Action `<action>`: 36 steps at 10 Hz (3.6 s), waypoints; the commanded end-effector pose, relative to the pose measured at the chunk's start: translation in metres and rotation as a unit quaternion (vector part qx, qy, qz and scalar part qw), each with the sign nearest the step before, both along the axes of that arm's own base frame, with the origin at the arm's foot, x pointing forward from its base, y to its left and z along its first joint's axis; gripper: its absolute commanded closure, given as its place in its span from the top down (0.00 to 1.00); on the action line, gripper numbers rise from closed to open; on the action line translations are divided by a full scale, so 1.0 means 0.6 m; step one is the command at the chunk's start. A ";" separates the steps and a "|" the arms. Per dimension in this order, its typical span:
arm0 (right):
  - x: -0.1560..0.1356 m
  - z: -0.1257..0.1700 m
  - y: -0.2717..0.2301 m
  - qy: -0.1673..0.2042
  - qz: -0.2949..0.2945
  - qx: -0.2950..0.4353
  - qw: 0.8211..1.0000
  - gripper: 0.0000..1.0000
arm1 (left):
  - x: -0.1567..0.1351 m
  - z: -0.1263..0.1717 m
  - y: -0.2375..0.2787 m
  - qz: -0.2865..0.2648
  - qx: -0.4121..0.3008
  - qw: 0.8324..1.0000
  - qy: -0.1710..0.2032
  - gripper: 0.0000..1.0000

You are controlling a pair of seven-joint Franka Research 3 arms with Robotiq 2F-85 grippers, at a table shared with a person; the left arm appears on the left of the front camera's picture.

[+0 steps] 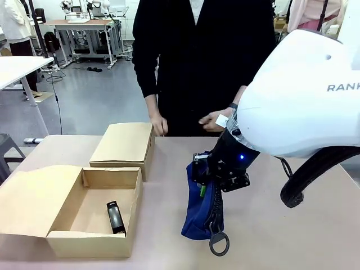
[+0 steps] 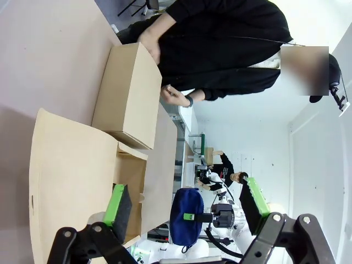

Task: Place items inside the box.
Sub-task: Pick up a Pencil pouch or Stapler and place it inside the Mailer Box closest to the robot.

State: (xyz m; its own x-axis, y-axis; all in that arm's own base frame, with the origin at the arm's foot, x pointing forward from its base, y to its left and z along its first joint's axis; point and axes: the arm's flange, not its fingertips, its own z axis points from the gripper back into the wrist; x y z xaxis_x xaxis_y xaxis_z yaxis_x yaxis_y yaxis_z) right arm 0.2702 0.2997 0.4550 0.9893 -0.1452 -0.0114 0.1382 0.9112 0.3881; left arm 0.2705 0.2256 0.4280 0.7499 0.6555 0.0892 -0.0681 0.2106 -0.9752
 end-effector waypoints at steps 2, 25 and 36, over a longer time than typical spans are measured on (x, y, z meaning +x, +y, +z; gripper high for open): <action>0.019 0.016 0.073 -0.003 0.010 0.050 0.999 0.07 | -0.002 0.002 -0.001 -0.002 -0.002 1.000 -0.012 1.00; 0.150 -0.178 0.488 0.044 0.019 -0.024 0.999 0.07 | -0.002 0.002 -0.001 -0.002 -0.002 1.000 -0.012 1.00; 0.143 -0.173 0.471 0.063 0.035 0.005 0.997 1.00 | -0.002 0.002 -0.001 -0.002 -0.002 1.000 -0.012 1.00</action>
State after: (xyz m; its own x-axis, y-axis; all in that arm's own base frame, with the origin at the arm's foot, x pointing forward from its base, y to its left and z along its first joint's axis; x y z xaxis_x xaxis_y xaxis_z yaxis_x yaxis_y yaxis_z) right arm 0.3586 0.5890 0.3468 0.9871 -0.1029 -0.1230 0.1399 0.9273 0.3471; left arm 0.2706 0.2255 0.4280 0.7503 0.6550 0.0892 -0.0682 0.2109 -0.9751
